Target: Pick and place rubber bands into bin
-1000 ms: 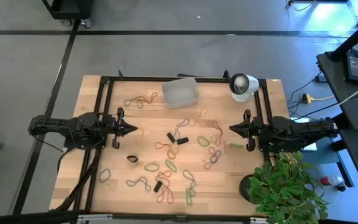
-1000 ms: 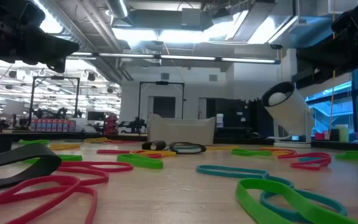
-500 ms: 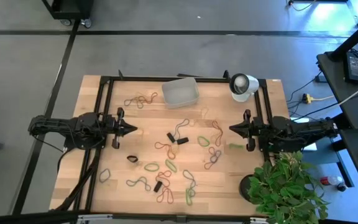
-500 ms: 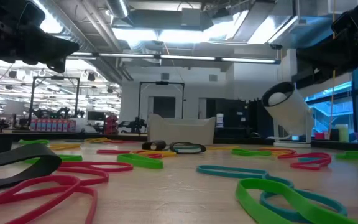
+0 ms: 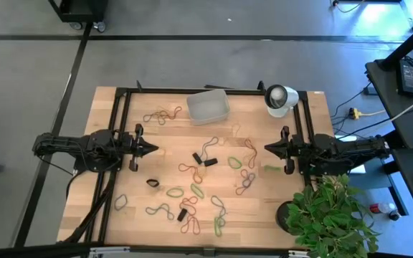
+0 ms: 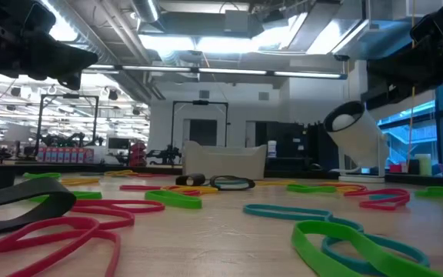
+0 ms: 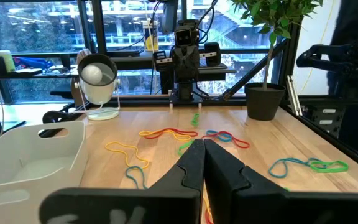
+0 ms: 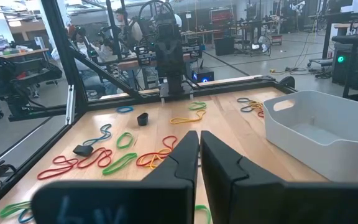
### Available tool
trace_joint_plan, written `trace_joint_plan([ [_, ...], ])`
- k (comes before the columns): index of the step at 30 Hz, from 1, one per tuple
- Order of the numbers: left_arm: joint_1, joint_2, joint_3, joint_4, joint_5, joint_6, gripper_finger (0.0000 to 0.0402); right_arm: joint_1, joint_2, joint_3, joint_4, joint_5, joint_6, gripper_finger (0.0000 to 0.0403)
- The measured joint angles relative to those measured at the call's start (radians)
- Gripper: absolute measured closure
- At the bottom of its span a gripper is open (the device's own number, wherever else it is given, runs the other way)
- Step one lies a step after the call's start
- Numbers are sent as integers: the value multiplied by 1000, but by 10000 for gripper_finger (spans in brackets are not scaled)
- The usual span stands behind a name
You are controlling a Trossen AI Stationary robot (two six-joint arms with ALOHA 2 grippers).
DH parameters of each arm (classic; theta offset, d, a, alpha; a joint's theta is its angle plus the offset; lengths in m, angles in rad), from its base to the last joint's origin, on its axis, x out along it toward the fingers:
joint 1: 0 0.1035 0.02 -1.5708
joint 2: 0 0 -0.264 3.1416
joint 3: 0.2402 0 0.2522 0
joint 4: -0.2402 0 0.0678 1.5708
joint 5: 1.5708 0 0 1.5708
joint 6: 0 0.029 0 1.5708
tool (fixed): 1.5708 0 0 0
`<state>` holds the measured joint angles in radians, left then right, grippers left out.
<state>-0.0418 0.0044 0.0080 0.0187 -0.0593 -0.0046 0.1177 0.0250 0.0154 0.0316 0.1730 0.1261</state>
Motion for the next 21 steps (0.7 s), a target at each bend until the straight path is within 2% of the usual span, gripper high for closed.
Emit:
trace_joint_plan([
  [4,0,0,0,0,0,0,398,0,0,0,51,-23,29,379],
  [7,0,0,0,0,0,0,398,0,16,0,198,-91,42,380],
  [10,0,0,0,0,0,0,398,2,77,29,338,-156,-69,391],
  [13,0,0,0,0,0,0,398,12,193,152,313,-166,-215,398],
  [17,0,0,0,0,0,0,398,27,421,380,205,-84,-291,399],
  [21,0,0,0,0,0,0,397,27,654,648,-23,88,-270,399],
])
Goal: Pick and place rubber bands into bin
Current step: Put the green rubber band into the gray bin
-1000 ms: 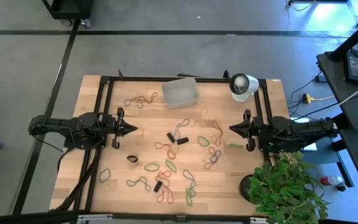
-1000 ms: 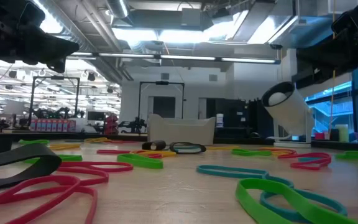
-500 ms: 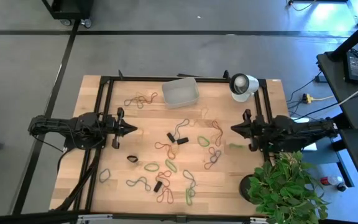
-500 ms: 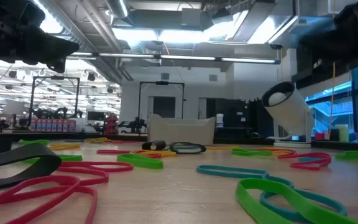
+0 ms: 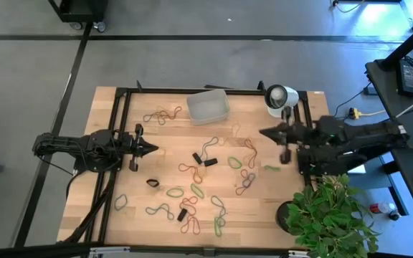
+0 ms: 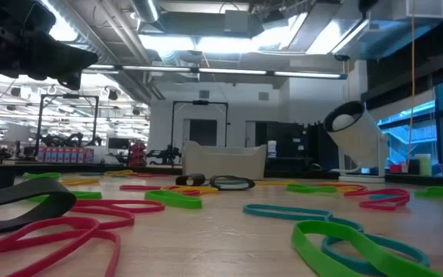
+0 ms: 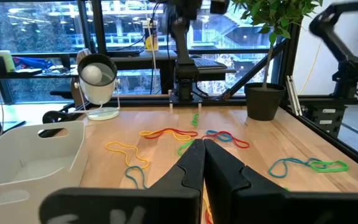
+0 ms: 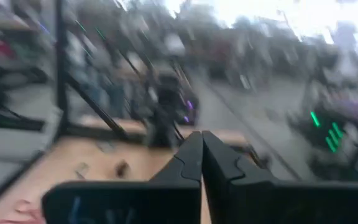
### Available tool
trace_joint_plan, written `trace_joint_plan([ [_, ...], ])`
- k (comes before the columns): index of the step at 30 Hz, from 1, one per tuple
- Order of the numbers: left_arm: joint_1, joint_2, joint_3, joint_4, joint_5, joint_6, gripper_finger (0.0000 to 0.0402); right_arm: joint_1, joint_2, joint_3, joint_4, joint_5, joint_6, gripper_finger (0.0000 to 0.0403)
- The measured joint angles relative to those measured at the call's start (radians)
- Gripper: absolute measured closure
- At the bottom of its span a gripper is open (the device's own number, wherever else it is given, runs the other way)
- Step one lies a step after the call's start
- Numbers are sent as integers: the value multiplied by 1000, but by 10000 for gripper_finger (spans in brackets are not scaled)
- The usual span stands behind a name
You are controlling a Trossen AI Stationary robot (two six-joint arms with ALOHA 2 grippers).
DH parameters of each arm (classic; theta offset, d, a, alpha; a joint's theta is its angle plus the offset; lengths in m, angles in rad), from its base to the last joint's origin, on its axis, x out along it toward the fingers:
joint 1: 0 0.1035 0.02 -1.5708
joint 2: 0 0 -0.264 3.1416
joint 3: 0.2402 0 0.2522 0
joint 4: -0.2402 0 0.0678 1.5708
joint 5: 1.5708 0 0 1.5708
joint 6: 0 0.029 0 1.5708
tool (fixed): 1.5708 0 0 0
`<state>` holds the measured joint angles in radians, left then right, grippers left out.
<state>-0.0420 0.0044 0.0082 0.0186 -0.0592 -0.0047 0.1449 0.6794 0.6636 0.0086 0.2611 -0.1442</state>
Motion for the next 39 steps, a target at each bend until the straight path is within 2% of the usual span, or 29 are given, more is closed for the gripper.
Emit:
trace_joint_plan([
  [4,0,0,0,0,0,0,398,-16,229,236,-294,140,102,399],
  [9,0,0,0,0,0,0,398,-51,472,421,-617,148,328,398],
  [14,0,0,0,0,0,0,397,-58,653,470,-783,127,485,383],
  [22,0,0,0,0,0,0,398,-58,875,443,-789,21,542,309],
  [26,0,0,0,0,0,0,398,-58,977,442,-770,-37,559,284],
  [36,0,0,0,0,0,0,398,-82,1191,444,-674,-142,488,277],
  [39,0,0,0,0,0,0,397,-97,1226,448,-675,-153,477,295],
])
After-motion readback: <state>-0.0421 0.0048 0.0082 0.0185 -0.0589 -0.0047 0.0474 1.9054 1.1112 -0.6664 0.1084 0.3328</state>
